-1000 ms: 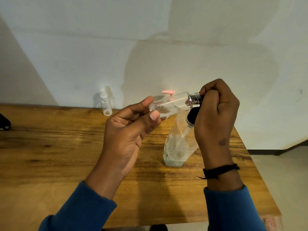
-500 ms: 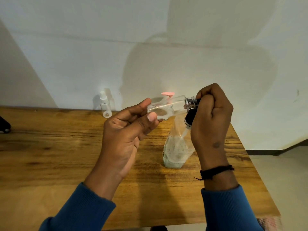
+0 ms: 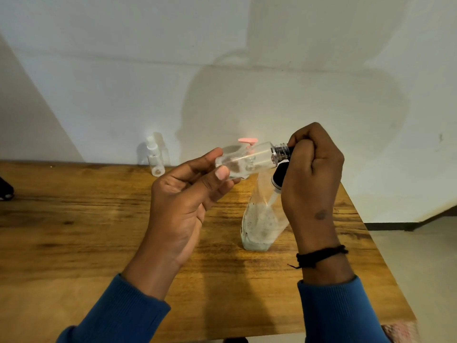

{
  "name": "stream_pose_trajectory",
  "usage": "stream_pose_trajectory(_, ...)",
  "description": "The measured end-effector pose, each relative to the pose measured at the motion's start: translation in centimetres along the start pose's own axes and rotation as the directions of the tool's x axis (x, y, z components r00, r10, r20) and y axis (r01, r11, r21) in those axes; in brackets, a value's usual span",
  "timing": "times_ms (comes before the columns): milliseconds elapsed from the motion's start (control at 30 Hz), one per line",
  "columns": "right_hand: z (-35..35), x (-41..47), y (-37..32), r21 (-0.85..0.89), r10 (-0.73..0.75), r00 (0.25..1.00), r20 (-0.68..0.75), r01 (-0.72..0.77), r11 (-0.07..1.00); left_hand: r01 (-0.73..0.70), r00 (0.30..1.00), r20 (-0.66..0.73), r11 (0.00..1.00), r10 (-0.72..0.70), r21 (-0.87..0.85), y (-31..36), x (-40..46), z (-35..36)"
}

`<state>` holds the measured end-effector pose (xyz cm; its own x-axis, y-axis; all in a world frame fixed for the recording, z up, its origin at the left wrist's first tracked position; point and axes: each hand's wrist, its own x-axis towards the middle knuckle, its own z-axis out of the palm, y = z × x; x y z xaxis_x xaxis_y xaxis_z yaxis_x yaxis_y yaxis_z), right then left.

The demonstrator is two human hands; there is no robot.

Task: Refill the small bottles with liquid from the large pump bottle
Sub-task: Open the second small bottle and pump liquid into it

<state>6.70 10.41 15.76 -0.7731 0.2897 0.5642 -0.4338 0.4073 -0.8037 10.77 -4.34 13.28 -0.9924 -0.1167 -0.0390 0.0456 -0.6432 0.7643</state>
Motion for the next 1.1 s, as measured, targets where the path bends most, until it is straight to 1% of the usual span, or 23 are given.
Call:
stream_pose_trajectory(100,-0.2,0.1,-0.2,-0.011,-0.022,1.000,-0.005,0.021,1.000,-0.005,1.000,0.011,1.000,0.005,0.008,0.1,-0.1,0.3)
stream_pose_trajectory(167,0.0,-0.2,0.0,0.001,-0.006,1.000,-0.011,0.006,1.000,-0.006,1.000,-0.001,1.000,0.006,0.003,0.0,0.0,0.3)
stream_pose_trajectory(267,0.3,-0.4,0.6,-0.028,0.002,1.000,-0.018,-0.002,1.000,-0.007,1.000,-0.012,1.000,0.007,-0.009,0.1,-0.1,0.2)
stream_pose_trajectory(400,-0.3,0.3,0.1,-0.091,-0.054,0.998,-0.031,0.051,0.995,-0.006,1.000,0.009,1.000,0.006,0.010,0.1,-0.2,0.5)
stream_pose_trajectory(533,0.2,-0.2,0.7,-0.043,-0.034,0.998,-0.052,0.032,0.999,-0.012,1.000,-0.008,1.000,0.012,0.001,0.1,-0.2,0.4)
stream_pose_trajectory(667,0.4,-0.2,0.9,-0.042,-0.024,0.999,-0.039,0.022,0.999,-0.002,1.000,-0.026,1.000,0.001,-0.003,0.2,-0.1,0.2)
stream_pose_trajectory(800,-0.1,0.2,0.3,-0.020,-0.043,0.998,-0.037,0.042,0.999,0.012,1.000,0.018,1.000,-0.012,0.000,0.2,-0.2,0.5)
stream_pose_trajectory(900,0.4,-0.2,0.6,-0.010,-0.024,0.999,-0.044,0.024,1.000,0.010,1.000,0.010,1.000,-0.010,0.003,0.3,-0.1,0.2)
stream_pose_trajectory(1000,0.5,-0.3,0.8,-0.027,-0.023,0.998,-0.050,0.021,0.999,0.010,1.000,0.003,1.000,-0.010,0.014,0.4,0.0,0.0)
stream_pose_trajectory(1100,0.1,0.0,0.3,-0.061,-0.056,0.996,-0.062,0.053,0.997,0.011,1.000,0.012,0.999,-0.011,0.031,0.3,-0.1,0.1)
